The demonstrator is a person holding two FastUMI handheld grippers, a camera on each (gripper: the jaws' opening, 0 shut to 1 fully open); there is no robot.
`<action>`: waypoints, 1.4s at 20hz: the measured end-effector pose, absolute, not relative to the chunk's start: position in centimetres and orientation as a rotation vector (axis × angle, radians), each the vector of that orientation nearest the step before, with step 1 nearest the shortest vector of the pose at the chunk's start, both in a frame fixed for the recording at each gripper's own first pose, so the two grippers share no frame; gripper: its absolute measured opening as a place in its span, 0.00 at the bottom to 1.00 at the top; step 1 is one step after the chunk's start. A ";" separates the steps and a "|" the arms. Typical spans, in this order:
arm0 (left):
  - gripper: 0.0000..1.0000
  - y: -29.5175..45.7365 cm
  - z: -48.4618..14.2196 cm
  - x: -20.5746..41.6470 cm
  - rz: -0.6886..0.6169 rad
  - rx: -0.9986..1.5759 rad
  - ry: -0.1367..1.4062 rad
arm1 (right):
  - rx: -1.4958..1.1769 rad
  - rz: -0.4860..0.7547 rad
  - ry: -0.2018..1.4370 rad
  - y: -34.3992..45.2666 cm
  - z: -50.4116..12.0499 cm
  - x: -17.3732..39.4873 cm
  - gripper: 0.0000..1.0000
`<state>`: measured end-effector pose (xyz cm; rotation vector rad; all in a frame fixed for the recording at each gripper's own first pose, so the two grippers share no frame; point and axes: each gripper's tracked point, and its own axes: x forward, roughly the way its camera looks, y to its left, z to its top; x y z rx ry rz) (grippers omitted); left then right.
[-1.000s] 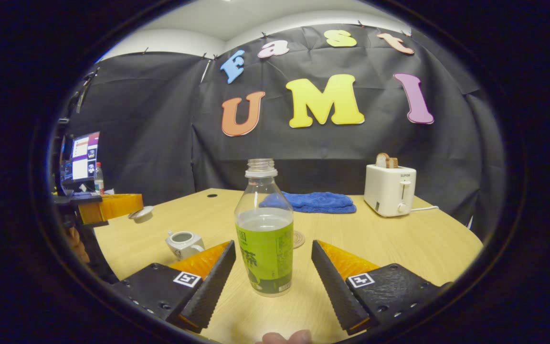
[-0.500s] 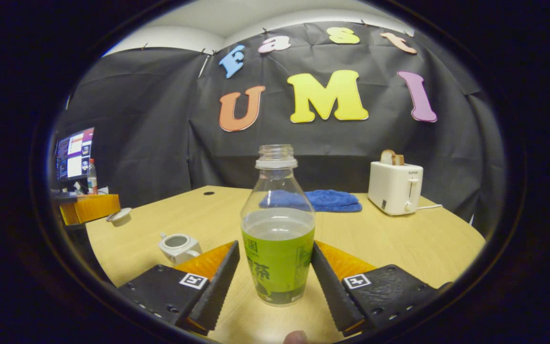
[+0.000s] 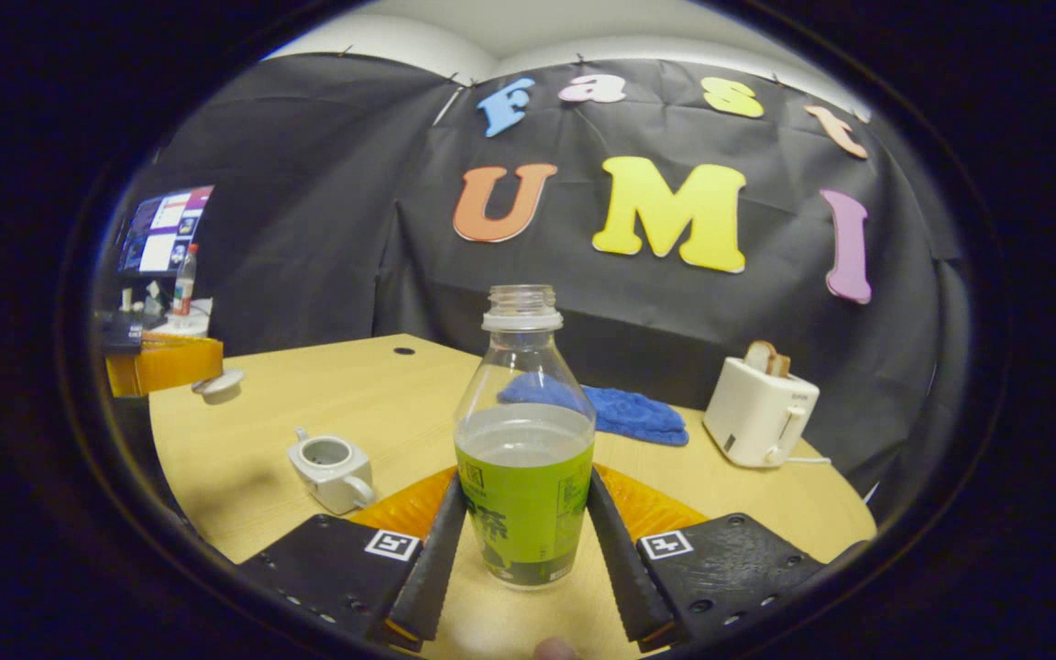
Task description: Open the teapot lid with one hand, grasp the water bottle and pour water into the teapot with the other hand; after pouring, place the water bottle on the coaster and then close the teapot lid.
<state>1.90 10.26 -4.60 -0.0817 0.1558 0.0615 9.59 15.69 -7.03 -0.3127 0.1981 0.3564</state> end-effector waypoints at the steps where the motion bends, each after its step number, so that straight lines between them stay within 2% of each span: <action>1: 0.03 10.6 -4.4 2.1 0.065 -0.082 0.155 | -0.389 0.361 0.191 15.7 -6.8 10.2 0.72; 13: 0.03 13.0 -4.6 3.7 0.060 -0.106 0.132 | -1.084 0.369 0.024 17.4 -7.2 14.0 0.72; 18: 0.03 13.7 -4.6 3.6 0.068 -0.090 0.125 | -1.315 0.351 -0.110 19.0 -6.6 14.4 0.72; 28: 0.03 15.8 -4.6 3.0 0.098 -0.090 0.122 | -1.642 0.369 -0.269 21.3 -6.8 14.4 0.72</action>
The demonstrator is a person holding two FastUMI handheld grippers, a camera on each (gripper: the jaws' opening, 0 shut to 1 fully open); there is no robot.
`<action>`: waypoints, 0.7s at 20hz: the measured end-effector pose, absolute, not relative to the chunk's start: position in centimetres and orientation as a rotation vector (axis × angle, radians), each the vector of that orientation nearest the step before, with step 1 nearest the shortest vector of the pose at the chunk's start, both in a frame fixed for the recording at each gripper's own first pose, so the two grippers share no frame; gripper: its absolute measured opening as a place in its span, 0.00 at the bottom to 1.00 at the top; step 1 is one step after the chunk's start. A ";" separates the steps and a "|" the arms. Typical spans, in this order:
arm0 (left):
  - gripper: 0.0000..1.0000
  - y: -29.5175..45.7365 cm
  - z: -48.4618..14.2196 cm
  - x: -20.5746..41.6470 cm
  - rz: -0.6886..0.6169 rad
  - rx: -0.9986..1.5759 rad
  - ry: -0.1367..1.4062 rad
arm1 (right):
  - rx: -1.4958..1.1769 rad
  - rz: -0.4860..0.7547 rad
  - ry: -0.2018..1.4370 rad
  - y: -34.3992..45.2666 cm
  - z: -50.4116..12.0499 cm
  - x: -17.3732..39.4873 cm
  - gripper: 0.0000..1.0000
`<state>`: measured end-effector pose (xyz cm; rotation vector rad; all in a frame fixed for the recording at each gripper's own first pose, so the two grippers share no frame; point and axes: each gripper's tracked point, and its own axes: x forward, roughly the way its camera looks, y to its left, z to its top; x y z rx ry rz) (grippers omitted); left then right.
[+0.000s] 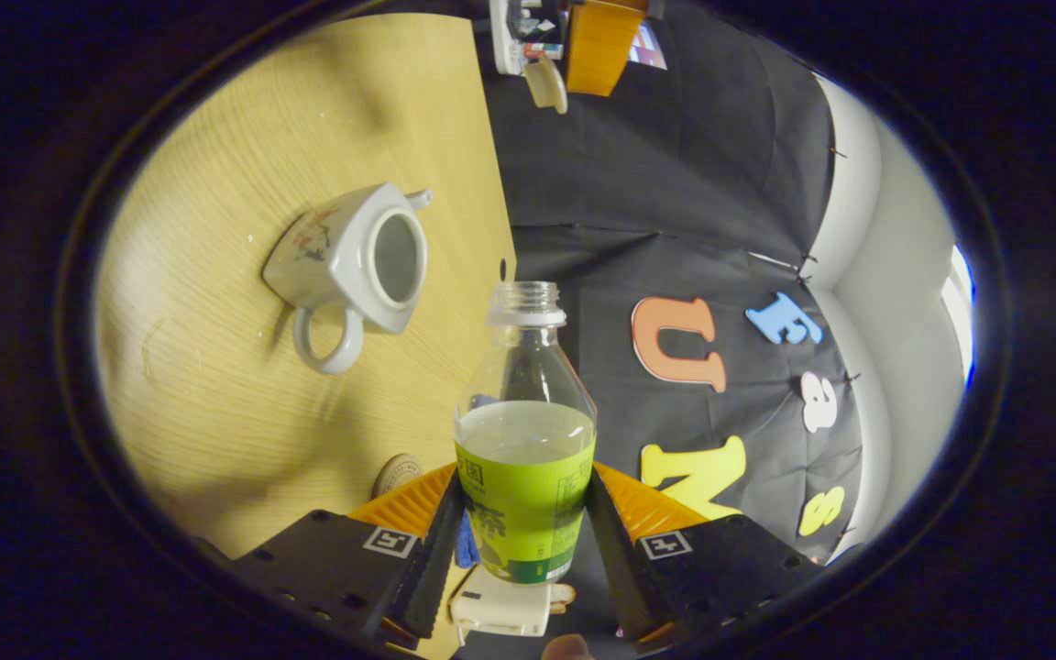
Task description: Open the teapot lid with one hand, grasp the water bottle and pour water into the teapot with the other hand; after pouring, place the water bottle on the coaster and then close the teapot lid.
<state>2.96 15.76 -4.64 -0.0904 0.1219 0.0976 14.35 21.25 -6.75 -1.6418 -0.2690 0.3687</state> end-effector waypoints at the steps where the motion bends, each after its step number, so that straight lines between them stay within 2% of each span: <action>1: 0.03 15.9 -4.5 3.0 0.098 -0.089 0.120 | -1.667 0.370 -0.280 21.4 -6.9 14.4 0.73; 14: 0.03 15.8 -4.8 2.9 0.085 -0.094 0.128 | -1.956 0.339 -0.466 23.1 -6.3 12.5 0.73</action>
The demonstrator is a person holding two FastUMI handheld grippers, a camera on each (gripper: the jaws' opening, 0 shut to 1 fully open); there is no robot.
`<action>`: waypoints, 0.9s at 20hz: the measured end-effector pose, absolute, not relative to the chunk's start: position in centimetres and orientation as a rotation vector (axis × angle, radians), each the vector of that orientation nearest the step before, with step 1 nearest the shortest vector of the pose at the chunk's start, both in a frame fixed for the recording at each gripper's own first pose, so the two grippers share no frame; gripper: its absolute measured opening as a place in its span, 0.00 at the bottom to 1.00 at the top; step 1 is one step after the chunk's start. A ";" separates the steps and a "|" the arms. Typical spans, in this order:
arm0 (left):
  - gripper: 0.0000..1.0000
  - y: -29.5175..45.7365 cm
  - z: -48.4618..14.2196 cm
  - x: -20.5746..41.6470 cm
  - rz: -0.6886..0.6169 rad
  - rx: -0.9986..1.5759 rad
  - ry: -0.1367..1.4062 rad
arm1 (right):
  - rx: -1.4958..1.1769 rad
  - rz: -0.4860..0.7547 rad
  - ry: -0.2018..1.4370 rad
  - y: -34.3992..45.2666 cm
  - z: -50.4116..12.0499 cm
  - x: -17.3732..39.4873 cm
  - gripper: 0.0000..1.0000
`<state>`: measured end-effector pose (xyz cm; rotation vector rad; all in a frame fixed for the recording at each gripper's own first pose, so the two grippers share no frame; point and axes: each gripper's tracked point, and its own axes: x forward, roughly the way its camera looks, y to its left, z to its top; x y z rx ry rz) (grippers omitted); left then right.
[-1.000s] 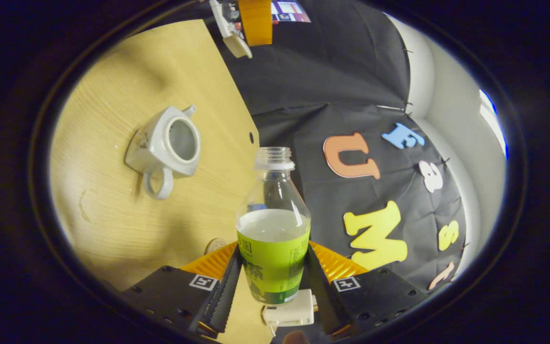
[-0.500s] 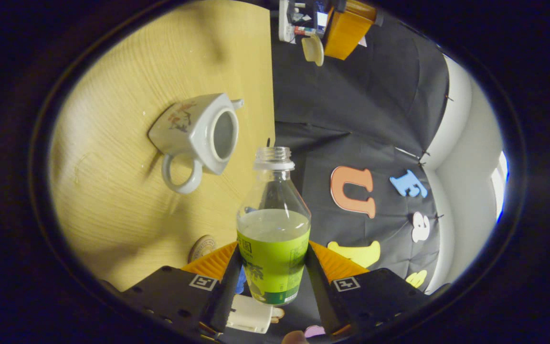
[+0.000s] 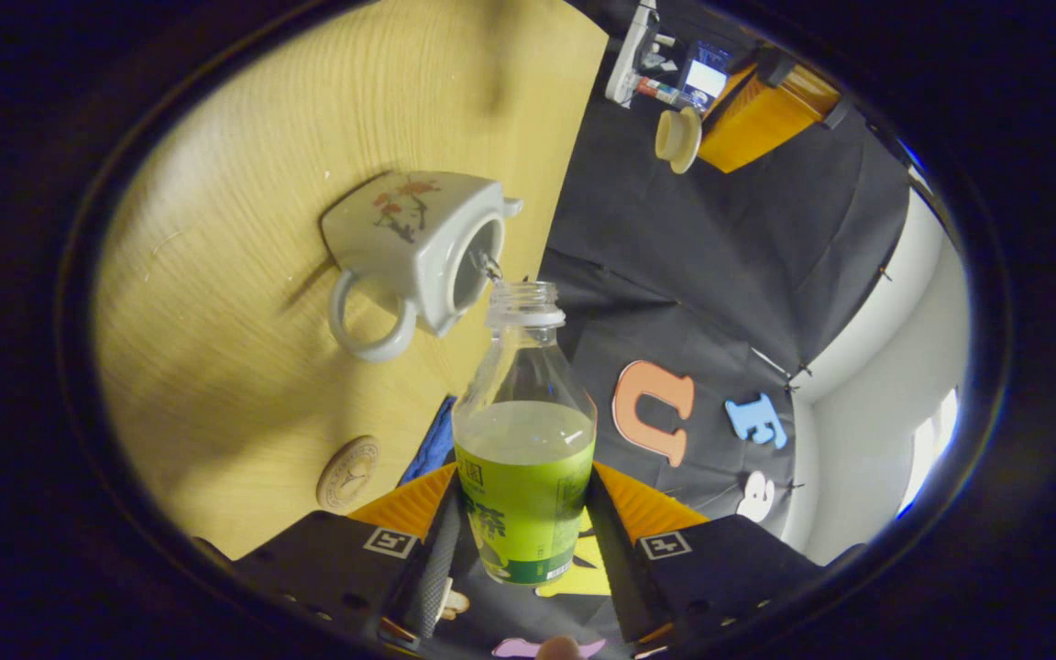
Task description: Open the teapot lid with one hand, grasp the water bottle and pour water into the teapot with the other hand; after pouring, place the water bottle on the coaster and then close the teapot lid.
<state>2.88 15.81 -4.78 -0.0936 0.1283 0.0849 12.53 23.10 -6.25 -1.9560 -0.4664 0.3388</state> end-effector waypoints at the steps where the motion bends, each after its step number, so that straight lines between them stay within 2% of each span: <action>1: 0.02 15.8 -4.8 2.9 0.083 -0.096 0.129 | -1.970 0.336 -0.476 23.2 -6.1 12.6 0.73; 18: 0.03 15.8 -4.0 2.4 0.071 -0.111 0.117 | -2.158 0.255 -0.637 24.8 -3.8 10.9 0.72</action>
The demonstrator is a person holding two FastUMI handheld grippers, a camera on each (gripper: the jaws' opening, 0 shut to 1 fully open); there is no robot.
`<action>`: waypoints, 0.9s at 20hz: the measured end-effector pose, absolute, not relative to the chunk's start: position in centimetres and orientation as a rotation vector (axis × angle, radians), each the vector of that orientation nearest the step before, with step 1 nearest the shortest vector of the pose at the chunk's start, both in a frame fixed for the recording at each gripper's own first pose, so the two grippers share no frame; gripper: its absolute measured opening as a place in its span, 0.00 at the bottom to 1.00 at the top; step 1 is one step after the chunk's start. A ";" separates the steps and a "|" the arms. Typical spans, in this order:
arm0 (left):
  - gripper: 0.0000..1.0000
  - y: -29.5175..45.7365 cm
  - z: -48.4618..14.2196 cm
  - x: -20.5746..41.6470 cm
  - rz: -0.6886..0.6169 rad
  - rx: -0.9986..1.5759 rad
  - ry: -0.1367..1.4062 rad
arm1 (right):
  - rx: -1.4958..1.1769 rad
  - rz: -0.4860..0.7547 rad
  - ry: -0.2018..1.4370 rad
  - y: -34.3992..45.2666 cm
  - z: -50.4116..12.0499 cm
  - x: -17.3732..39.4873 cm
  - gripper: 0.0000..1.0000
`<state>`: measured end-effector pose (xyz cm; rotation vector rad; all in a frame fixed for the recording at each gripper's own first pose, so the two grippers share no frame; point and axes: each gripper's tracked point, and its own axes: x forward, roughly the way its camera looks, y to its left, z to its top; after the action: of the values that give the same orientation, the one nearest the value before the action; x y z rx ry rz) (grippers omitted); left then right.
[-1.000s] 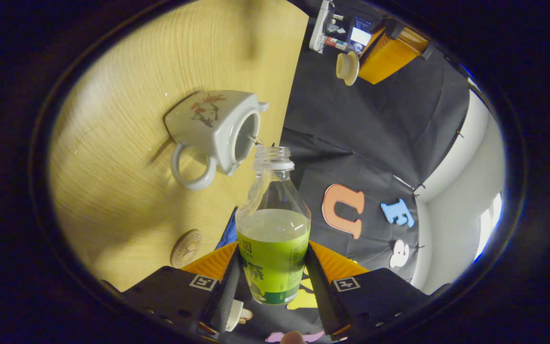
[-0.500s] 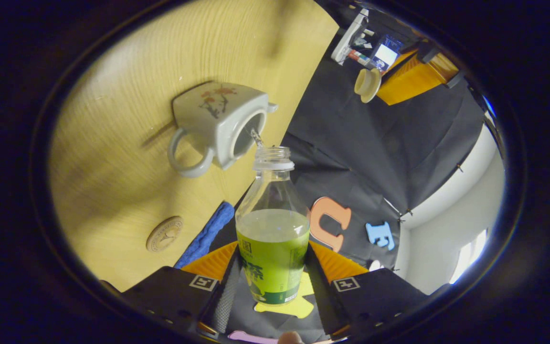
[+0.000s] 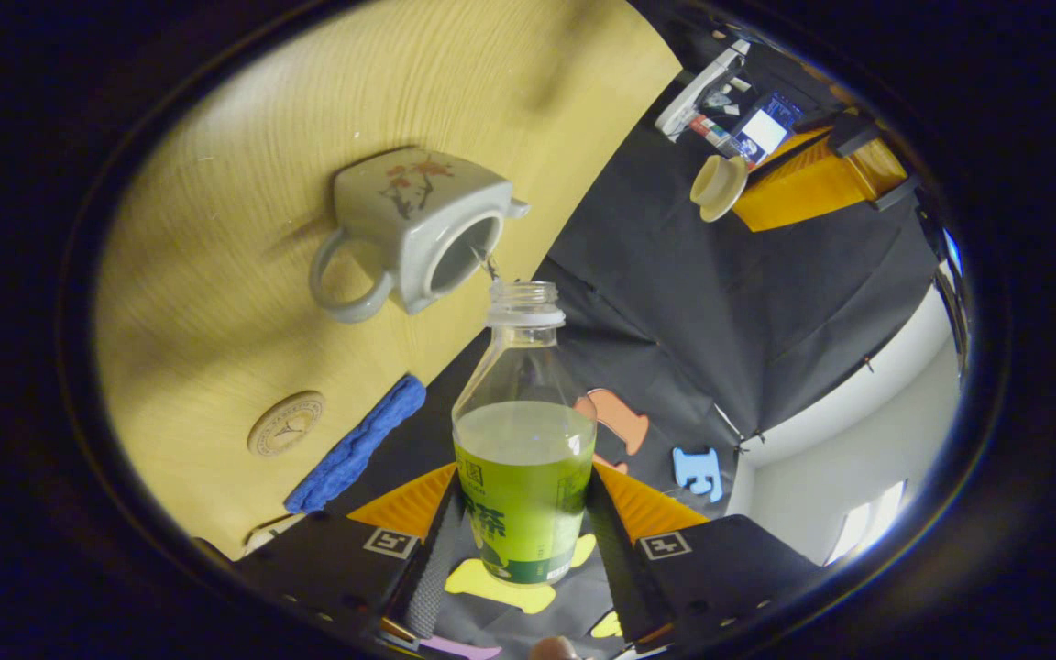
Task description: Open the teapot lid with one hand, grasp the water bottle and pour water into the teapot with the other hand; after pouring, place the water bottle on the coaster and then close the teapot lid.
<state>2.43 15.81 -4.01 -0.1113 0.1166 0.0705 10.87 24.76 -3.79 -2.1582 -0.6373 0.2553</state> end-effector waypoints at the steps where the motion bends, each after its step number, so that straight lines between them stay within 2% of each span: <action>1: 0.02 15.9 -4.0 2.4 0.071 -0.111 0.116 | -2.163 0.255 -0.640 24.8 -3.7 10.9 0.72; 12: 0.03 15.8 -3.8 2.3 0.069 -0.101 0.113 | -2.132 0.268 -0.624 24.8 -3.5 11.0 0.72; 18: 0.03 17.2 -3.8 2.0 0.098 -0.101 0.108 | -1.934 0.334 -0.479 24.0 -4.8 11.3 0.73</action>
<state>1.99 17.17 -3.77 -0.1007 0.1076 0.0983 11.34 23.96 -4.82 -1.9345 -0.4789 0.3336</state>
